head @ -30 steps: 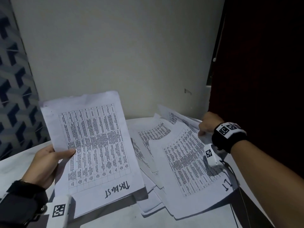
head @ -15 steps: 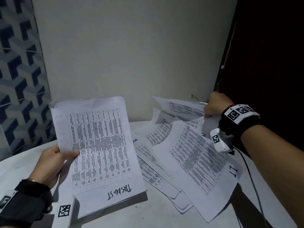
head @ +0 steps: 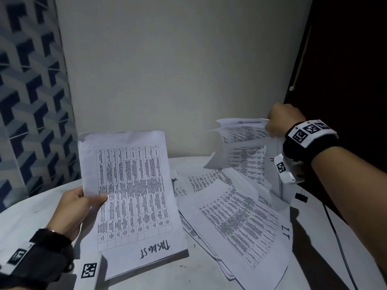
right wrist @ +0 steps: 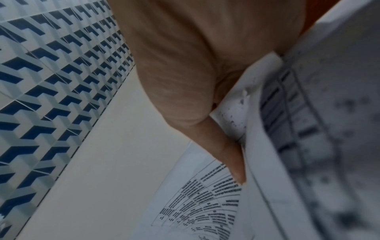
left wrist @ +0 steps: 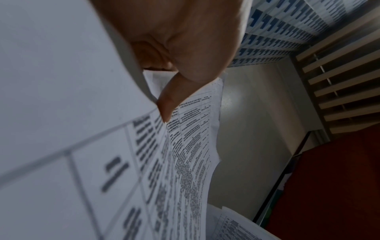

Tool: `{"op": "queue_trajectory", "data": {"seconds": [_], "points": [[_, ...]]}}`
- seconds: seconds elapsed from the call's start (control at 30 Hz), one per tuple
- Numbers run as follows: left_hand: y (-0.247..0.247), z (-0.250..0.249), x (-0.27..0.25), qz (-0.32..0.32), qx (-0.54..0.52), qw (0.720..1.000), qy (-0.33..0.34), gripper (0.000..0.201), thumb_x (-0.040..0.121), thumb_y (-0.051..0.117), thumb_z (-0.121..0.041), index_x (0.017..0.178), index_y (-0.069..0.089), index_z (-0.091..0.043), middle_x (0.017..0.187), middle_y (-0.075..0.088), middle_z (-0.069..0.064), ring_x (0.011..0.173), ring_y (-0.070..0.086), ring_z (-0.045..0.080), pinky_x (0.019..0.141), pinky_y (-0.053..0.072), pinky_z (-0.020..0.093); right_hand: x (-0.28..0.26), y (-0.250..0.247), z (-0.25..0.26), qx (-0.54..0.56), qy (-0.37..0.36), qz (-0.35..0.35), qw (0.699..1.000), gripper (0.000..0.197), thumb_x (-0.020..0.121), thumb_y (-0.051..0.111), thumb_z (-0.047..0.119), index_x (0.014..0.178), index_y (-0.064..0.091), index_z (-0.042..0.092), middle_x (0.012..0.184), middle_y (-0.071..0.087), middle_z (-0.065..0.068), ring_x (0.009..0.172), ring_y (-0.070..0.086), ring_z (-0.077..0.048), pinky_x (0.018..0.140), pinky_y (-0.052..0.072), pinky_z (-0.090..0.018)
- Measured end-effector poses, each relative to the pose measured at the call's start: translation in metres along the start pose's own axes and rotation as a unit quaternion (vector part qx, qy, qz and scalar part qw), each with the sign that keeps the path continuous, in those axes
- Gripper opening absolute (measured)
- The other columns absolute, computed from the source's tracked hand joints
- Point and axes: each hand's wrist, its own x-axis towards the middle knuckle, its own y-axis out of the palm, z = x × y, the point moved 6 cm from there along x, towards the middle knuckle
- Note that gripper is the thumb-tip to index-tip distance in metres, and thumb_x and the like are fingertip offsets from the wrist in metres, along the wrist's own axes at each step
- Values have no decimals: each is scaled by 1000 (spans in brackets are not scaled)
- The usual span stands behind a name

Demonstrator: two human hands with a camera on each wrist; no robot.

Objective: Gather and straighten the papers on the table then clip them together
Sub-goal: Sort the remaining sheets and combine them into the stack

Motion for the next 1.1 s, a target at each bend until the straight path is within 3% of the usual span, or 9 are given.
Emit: {"op": "queue_trajectory", "data": {"seconds": [0.2, 0.43, 0.63, 0.7, 0.8, 0.87, 0.97, 1.03, 1.1], "points": [[-1, -2, 1, -11, 10, 1000, -4, 22, 88, 61, 16, 106, 69, 6, 101, 74, 16, 92, 70, 34, 80, 53, 38, 6, -36, 3, 10, -17, -86, 996, 12, 82, 61, 0, 86, 71, -5, 82, 60, -23, 73, 54, -36, 69, 48, -35], [1, -2, -5, -16, 10, 1000, -7, 24, 89, 59, 17, 109, 67, 7, 99, 72, 16, 84, 69, 27, 71, 51, 32, -1, -88, 19, 53, -45, -201, 977, 21, 85, 60, -1, 98, 75, -5, 97, 69, -33, 91, 67, -50, 79, 57, -45], [13, -8, -17, 10, -41, 999, -25, 29, 93, 51, 20, 119, 61, 9, 100, 69, 15, 85, 67, 22, 71, 50, 28, 1, -115, 16, 239, -19, -242, 940, 21, 76, 66, 1, 94, 75, 2, 95, 72, -20, 93, 70, -33, 75, 51, -32], [20, -5, -18, 24, -66, 997, -41, 35, 93, 47, 23, 124, 58, 10, 110, 67, 20, 87, 66, 23, 78, 50, 33, 6, -101, 14, 335, 15, -220, 916, 28, 68, 75, 5, 96, 77, 6, 88, 71, -9, 87, 69, -22, 73, 55, -32], [27, 6, -15, 35, -88, 993, -65, 41, 93, 44, 24, 131, 55, 13, 119, 67, 23, 94, 69, 27, 80, 52, 37, 5, -48, 21, 531, 67, -131, 835, 31, 59, 83, 6, 88, 75, 11, 91, 75, -7, 84, 74, -25, 76, 64, -42], [30, 14, -11, 40, -85, 992, -79, 41, 93, 46, 23, 130, 57, 11, 118, 71, 21, 96, 73, 29, 73, 57, 35, -5, 4, 38, 632, 92, -10, 769, 22, 72, 81, 0, 91, 72, 6, 92, 77, -14, 70, 74, -25, 66, 64, -41], [36, 23, -9, 49, -74, 992, -94, 39, 91, 50, 22, 125, 63, 8, 113, 75, 19, 99, 76, 31, 76, 62, 37, -46, 85, 72, 698, 153, 163, 680, 5, 90, 64, -8, 93, 66, -5, 62, 74, -11, 46, 70, -21, 40, 56, -30], [38, 24, -12, 55, -60, 992, -96, 35, 90, 52, 21, 120, 65, 8, 113, 75, 20, 108, 71, 38, 97, 55, 47, -76, 132, 85, 695, 173, 221, 662, 3, 90, 64, -9, 93, 66, -10, 62, 73, -15, 45, 69, -24, 38, 55, -31], [38, 22, -15, 58, -46, 993, -97, 32, 91, 54, 19, 118, 66, 8, 114, 75, 20, 112, 68, 39, 108, 47, 51, -99, 170, 90, 665, 168, 261, 680, 18, 85, 71, -9, 101, 67, -15, 79, 76, -22, 57, 72, -29, 48, 58, -32]]}}
